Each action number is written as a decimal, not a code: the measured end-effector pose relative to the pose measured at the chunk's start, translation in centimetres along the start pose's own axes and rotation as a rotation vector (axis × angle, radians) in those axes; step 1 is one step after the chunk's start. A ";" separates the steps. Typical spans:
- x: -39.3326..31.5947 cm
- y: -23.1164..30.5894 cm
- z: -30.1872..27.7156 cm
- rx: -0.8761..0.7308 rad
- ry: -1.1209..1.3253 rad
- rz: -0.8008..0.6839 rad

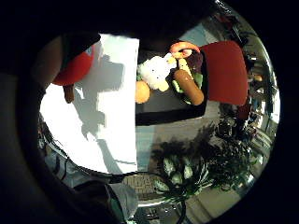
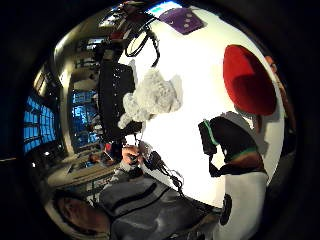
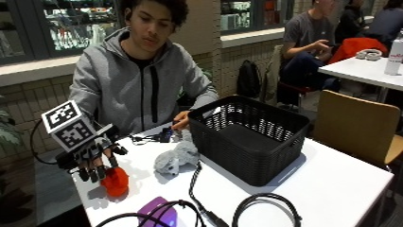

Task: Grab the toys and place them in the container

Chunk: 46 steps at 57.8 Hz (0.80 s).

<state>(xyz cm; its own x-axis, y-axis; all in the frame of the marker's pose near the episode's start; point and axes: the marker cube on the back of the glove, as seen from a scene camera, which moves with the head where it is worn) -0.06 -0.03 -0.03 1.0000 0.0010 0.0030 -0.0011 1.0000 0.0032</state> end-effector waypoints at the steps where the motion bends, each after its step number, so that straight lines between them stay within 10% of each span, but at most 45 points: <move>1: 0.0 0.0 0.0 0.001 0.000 0.000; 46: 0.7 -4.3 2.8 -0.176 0.060 0.052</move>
<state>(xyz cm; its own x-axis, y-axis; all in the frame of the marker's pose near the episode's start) 0.59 -4.38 2.72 0.9970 0.0481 -0.0608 -0.0579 0.9836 -0.1708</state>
